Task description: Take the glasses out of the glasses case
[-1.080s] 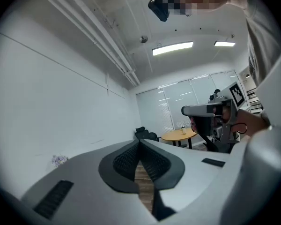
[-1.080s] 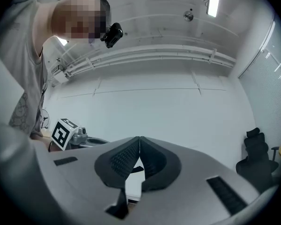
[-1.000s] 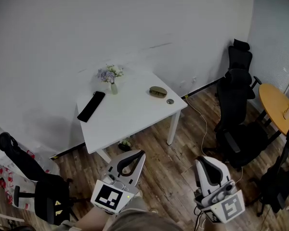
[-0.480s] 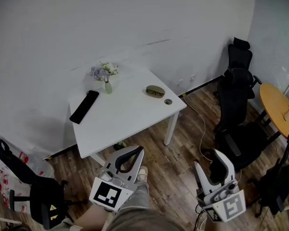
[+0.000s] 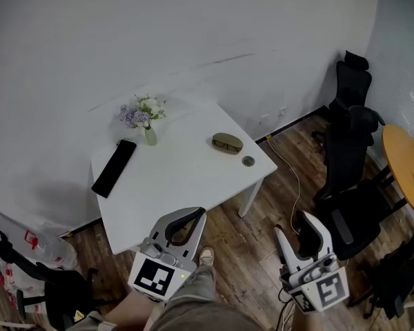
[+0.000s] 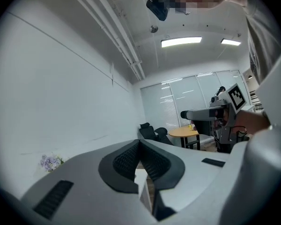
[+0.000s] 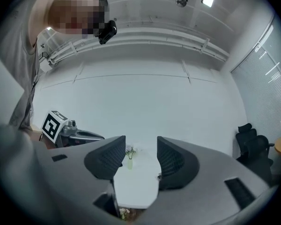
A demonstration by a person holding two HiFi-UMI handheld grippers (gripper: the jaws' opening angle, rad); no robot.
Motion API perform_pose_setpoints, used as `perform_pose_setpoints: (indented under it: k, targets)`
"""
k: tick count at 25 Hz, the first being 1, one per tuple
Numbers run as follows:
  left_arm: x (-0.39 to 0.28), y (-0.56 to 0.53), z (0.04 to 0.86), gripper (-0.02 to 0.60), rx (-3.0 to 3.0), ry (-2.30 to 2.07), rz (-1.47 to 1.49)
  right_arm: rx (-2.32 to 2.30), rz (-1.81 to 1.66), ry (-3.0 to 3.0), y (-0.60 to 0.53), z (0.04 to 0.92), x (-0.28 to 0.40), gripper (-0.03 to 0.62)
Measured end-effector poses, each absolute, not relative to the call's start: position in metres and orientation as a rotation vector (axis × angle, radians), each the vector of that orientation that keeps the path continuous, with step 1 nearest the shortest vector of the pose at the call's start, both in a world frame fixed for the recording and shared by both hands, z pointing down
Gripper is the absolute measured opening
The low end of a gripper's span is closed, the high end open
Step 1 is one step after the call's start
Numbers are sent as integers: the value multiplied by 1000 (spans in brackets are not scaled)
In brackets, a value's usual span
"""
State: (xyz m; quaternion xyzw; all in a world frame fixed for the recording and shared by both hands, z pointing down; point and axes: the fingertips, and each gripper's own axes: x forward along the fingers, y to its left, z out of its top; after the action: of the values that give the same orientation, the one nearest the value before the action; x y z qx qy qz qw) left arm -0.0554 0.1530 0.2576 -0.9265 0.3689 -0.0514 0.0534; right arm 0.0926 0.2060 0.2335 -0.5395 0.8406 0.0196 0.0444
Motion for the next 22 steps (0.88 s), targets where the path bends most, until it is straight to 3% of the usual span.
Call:
perform_pose_setpoints:
  k: [12, 22]
  targets:
    - [-67, -49, 287, 15, -2897, 1158, -265, -1696, -114, 2684, -6, 282, 73, 216]
    - [-58, -118, 334, 15, -2912, 1143, -438, -1724, -296, 2735, -86, 340, 85, 216]
